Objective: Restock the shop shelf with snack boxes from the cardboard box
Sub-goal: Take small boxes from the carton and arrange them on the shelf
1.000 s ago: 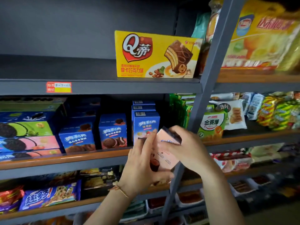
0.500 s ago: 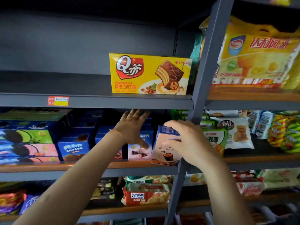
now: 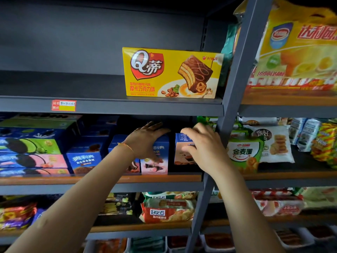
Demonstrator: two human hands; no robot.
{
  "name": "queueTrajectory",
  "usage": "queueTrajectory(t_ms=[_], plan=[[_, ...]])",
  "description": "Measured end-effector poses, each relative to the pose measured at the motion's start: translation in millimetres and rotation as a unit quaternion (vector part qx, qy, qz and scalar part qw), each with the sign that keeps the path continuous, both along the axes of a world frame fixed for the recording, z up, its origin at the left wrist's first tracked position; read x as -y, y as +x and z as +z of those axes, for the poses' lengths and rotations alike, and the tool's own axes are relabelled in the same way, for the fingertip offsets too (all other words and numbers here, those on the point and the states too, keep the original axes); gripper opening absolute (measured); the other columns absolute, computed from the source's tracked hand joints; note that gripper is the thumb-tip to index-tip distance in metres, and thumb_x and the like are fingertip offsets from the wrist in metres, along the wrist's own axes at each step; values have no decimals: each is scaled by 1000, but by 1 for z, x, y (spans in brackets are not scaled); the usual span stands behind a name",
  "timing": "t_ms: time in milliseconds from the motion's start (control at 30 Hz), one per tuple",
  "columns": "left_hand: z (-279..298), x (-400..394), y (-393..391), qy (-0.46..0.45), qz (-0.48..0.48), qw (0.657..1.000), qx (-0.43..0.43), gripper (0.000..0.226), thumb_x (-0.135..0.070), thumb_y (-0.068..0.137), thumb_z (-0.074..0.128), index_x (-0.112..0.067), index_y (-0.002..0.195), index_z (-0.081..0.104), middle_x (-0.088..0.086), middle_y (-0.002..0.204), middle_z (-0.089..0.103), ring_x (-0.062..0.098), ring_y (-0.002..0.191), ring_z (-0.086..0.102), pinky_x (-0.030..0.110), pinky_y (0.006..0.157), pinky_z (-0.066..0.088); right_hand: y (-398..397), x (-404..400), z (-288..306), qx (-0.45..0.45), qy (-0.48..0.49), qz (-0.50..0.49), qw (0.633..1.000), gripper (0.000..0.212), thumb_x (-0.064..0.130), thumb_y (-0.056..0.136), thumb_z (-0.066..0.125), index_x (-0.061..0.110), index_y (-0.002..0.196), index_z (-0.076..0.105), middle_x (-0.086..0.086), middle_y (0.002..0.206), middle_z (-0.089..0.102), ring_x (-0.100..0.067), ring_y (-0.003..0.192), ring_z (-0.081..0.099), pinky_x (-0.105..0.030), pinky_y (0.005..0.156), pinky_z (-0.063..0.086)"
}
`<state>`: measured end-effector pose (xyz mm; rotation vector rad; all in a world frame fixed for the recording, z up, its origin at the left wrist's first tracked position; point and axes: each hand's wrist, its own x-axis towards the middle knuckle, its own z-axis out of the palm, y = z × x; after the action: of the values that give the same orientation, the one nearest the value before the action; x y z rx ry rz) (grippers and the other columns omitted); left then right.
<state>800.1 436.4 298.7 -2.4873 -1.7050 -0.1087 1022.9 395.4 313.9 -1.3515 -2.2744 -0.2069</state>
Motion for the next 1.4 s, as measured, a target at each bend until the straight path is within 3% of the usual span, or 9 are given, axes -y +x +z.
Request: queueTrajectory(t_ms=[200,467,600,1000,1100,1167,1267,1333,1400], plan=[[2,0,-1,-22,6,1000,7,116,-60,71,80,-38,157,5,0,167,2,24,154,2,43,124,16,-4,-22,-7,38,-103,8,994,46,28,99,56,25,144,44,-1,134,46,-26,125,38,-42,102,30],[4,2,2,-26,17,1000,-2,123,-61,71,79,-31,158,-3,-2,167,-2,21,154,-1,44,124,15,-11,-36,-22,71,-113,-22,991,57,21,104,42,27,156,21,-4,154,34,-30,141,29,-46,121,9],[5,5,4,-29,29,999,1,123,-68,69,76,-33,158,-3,-4,167,-3,20,154,0,52,123,15,-13,-33,-27,71,-91,-19,993,65,20,102,48,25,158,15,-4,156,32,-27,144,26,-46,122,5],[2,23,8,50,25,994,90,104,-74,75,64,-37,157,13,-7,166,15,19,153,9,52,123,8,-8,-14,-21,-21,-17,38,999,51,26,100,55,19,148,41,1,152,40,-22,142,33,-42,121,11],[-5,50,2,156,-20,958,241,78,-69,80,56,-27,146,46,-1,150,48,21,140,40,47,115,34,-14,5,-19,-134,18,104,985,39,21,98,58,14,137,56,-2,141,53,-20,134,43,-36,117,29],[-15,75,-10,258,-18,903,342,46,-47,90,58,-17,124,67,-4,120,66,15,110,61,33,95,49,-28,20,-17,-218,43,168,960,24,17,98,59,12,120,66,2,121,64,-11,117,55,-22,99,43],[-37,116,-41,294,79,835,458,15,-24,95,59,-16,100,71,-20,79,64,-1,69,61,19,65,48,-72,40,-24,-293,-4,241,925,12,14,97,60,13,102,71,8,94,71,3,86,62,-9,69,43],[-60,138,-76,271,151,800,513,11,-22,96,59,-20,95,70,-12,61,62,3,59,61,24,60,48,-115,48,-39,-304,-88,283,905,11,17,97,60,17,100,71,11,84,70,-1,78,65,-14,62,46],[-87,160,-119,252,221,772,541,14,-21,97,59,-29,91,69,-6,62,64,12,54,62,28,55,49,-166,55,-64,-277,-161,312,895,12,22,97,58,22,97,70,10,78,69,-7,75,66,-27,65,52]])
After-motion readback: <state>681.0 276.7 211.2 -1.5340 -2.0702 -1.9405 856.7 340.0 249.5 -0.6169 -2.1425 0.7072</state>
